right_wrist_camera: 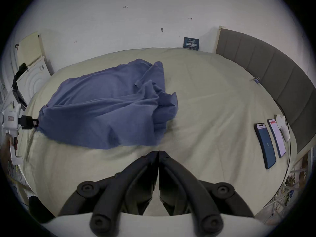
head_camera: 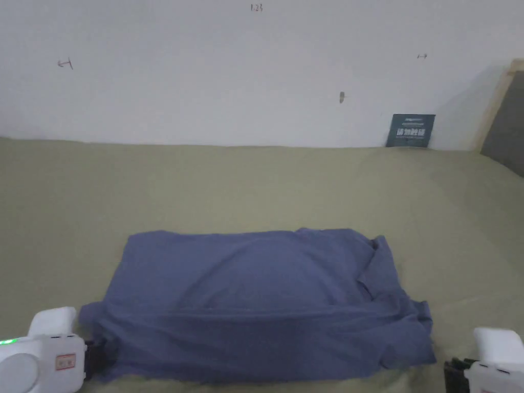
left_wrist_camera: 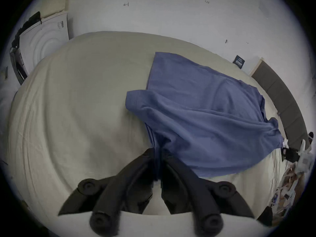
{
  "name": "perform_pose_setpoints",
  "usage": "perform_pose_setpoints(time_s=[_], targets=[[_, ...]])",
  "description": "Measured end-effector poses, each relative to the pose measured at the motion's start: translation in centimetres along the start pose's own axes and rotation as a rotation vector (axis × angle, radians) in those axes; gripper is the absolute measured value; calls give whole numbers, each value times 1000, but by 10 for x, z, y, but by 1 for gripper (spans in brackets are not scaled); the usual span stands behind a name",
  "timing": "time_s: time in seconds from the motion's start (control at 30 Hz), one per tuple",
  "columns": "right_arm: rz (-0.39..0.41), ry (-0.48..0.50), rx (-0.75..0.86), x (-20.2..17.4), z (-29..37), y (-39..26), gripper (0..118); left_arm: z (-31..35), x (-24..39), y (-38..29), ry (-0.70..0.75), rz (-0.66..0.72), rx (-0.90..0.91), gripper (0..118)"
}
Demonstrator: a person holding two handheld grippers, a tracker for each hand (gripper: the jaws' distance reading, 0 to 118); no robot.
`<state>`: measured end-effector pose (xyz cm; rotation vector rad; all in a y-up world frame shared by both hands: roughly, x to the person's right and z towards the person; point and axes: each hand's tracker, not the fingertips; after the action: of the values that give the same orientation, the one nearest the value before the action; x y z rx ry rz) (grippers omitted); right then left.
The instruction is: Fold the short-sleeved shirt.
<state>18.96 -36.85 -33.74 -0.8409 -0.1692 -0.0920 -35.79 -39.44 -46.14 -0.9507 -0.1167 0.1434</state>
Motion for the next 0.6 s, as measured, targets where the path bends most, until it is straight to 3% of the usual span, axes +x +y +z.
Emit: perform_pose_setpoints(time_s=[0.1, 0.17, 0.2, 0.23, 0.37, 0.4, 0.47, 0.53, 0.6], targets=[[-74, 38, 1, 6, -6, 9, 19, 6, -1, -2, -5, 3, 45, 8], [-117, 126, -6, 9, -14, 13, 82, 10, -8, -3, -30, 50, 51, 8], [-128, 143, -22, 9, -20, 15, 108, 9, -10, -2, -40, 66, 42, 8], [-120, 136, -19, 6, -25, 17, 118, 8, -11, -3, -39, 79, 38, 8], [-81, 89, -85, -4, -50, 25, 106, 8, -7, -6, -40, 94, 24, 8], [-79, 95, -79, -4, -53, 25, 91, 8, -6, -6, -37, 91, 22, 8], [-67, 132, -89, -3, -57, 22, 18, 7, -4, -7, -35, 93, 18, 8], [-64, 132, -87, -6, -57, 18, 17, 8, -6, -6, -42, 97, 20, 8], [-11, 121, -78, -7, -52, 17, 15, 11, -6, -6, -50, 97, 20, 8]])
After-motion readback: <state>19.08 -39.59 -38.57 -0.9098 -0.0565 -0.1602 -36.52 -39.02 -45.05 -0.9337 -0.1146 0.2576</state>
